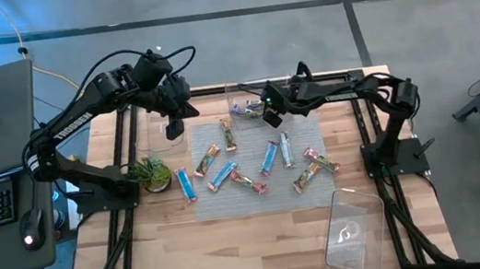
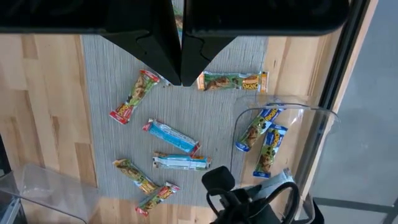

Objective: Pick and place Granola Bars by type
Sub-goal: Put the blue granola bar into the right transparent bin, then put the yellow granola bar into the left transparent bin

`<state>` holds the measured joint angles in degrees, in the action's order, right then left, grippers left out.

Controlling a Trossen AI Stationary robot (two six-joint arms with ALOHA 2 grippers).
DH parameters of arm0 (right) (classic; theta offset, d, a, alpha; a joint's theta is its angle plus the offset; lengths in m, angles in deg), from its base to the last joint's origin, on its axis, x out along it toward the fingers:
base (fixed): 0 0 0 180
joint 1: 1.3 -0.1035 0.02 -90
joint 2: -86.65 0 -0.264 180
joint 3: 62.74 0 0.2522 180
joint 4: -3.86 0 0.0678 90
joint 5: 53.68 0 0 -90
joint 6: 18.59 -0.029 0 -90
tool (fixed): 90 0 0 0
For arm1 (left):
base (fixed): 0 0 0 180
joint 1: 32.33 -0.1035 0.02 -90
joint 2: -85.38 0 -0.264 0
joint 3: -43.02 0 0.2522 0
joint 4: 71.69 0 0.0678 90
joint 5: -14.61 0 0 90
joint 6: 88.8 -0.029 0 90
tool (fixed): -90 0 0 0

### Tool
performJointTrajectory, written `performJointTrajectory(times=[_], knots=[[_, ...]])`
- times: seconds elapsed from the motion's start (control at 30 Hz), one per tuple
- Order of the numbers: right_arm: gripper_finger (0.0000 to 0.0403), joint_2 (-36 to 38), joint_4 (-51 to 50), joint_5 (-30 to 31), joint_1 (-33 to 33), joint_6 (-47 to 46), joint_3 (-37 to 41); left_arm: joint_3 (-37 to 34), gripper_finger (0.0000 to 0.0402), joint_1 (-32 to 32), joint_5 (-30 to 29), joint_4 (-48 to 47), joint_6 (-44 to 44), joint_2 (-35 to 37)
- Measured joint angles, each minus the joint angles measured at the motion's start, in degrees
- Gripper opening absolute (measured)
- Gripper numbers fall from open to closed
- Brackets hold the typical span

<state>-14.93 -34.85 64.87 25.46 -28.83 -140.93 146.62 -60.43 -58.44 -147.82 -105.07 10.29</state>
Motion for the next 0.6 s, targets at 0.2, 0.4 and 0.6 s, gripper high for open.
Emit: performJointTrajectory(times=[0.2,0.4,0.6], knots=[[0.01,-0.11,0.09,-1.51,0.29,2.97,0.0,0.0,0.0007,0.0,0.02,0.09,0.04,0.0],[0.0129,1.69,0.04,-3.74,-1.51,7.17,-0.1,0.0,0.0007,0.0,0.19,-0.56,2.13,0.0],[0.0126,8.95,-2.81,-5.49,-6.76,7.82,-5.2,0.0,0.0007,0.0,2.44,-8.62,4.49,0.0]])
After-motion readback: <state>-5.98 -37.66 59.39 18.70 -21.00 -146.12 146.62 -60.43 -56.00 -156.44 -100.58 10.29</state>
